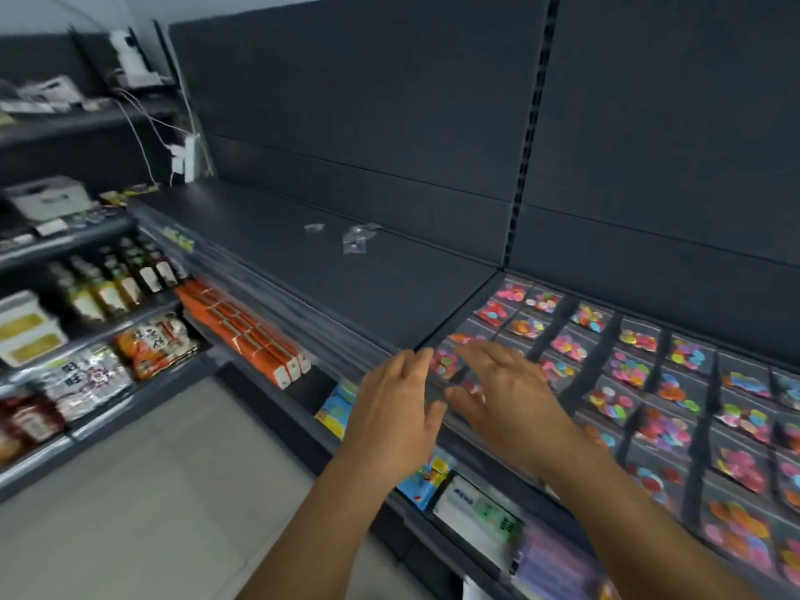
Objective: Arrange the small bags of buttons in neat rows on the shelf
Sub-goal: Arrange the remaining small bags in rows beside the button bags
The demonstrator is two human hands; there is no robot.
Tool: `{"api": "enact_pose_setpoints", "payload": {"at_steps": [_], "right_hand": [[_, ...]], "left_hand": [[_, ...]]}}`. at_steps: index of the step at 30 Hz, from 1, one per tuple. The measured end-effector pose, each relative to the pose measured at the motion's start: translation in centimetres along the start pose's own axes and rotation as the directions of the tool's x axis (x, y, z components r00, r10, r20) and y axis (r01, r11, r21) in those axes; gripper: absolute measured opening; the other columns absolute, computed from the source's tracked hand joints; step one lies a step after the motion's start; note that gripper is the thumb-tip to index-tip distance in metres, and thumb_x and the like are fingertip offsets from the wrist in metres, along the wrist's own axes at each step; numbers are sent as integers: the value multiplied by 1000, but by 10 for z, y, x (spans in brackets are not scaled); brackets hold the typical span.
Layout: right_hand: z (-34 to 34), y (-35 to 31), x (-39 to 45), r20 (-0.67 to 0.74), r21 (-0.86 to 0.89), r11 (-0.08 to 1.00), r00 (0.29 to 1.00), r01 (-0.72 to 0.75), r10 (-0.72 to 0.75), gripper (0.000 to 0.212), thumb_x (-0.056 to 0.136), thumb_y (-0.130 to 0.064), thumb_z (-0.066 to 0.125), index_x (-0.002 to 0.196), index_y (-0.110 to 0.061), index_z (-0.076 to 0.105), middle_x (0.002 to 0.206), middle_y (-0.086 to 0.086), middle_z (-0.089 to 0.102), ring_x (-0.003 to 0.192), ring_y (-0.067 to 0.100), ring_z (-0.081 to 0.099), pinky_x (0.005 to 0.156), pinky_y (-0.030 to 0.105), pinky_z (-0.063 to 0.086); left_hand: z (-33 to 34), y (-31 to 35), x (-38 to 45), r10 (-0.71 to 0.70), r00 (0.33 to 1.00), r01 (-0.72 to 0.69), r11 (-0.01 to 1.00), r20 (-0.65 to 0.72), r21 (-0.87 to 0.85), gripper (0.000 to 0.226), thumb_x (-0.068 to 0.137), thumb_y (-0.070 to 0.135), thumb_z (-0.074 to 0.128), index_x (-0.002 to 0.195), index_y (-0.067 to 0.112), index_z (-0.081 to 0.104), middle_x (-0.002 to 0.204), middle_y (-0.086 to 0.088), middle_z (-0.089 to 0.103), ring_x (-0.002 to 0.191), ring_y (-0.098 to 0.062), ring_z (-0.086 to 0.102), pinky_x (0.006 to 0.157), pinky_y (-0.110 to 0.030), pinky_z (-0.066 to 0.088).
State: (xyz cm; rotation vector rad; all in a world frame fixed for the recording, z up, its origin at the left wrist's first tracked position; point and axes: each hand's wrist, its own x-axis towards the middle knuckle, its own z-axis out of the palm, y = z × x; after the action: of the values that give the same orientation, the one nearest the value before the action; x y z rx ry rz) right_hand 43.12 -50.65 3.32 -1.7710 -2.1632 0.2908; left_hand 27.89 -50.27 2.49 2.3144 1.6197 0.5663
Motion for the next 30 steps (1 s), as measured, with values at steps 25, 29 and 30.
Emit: {"api": "enact_pose_setpoints", "payload": {"at_steps": [25,29,30], "right_hand": [[80,-55,361,79,90,991,993,-94,87,57,97,-35,46,147,-19,24,152,0,27,141,20,23,116,37,22],[98,-56,400,77,63,985,985,-162,157,54,97,-33,45,146,-21,26,152,-2,27,138,21,26,114,39,27],[102,-57,410,78,58,981,980,-185,181,54,97,-34,45,146,-22,27,152,-2,27,138,21,26,113,38,27]], "left_hand": [[-52,-257,287,-60,997,58,998,54,28,60,99,31,43,151,18,17,155,-1,24,142,-19,23,117,-33,22],[-50,-293,340,-42,993,35,998,110,61,60,99,30,43,151,16,15,156,-3,21,143,-21,19,117,-34,20],[-49,-302,353,-37,990,28,997,134,69,61,99,31,43,151,16,15,157,-3,19,144,-21,17,118,-35,19]]}}
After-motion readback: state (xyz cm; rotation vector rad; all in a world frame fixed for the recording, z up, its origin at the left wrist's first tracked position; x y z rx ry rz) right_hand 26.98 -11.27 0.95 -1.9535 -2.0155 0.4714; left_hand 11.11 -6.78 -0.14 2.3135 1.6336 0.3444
